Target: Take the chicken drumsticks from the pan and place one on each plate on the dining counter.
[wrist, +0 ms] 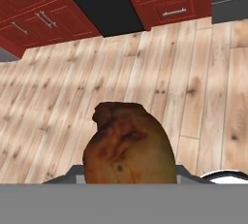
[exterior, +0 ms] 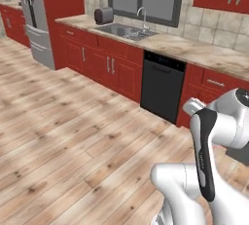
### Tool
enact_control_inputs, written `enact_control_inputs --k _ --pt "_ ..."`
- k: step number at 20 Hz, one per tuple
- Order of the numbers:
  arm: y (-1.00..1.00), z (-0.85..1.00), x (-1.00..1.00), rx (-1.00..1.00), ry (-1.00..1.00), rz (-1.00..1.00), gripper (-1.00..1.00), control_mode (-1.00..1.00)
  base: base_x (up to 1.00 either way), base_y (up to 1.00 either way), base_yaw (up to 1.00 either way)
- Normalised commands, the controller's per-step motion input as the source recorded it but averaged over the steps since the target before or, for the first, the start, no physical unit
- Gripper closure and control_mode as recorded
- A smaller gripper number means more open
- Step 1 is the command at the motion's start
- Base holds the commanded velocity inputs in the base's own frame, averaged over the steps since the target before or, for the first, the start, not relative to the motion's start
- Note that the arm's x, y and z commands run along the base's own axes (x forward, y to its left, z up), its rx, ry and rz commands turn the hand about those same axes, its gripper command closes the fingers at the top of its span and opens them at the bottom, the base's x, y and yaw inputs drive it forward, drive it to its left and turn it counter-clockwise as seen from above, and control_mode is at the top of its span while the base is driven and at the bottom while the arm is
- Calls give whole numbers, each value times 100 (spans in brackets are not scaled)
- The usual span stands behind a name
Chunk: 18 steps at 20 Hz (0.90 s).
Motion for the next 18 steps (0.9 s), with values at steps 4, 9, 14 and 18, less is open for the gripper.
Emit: enact_control_inputs --k 4,9,14,18 --pt "0 0 0 0 0 0 100 100 -100 100 5" --pt "0 0 0 0 0 0 100 100 -100 100 1" --pt "0 0 0 0 0 0 100 100 -100 67 15" --pt "0 0 0 0 0 0 100 100 -100 36 39"
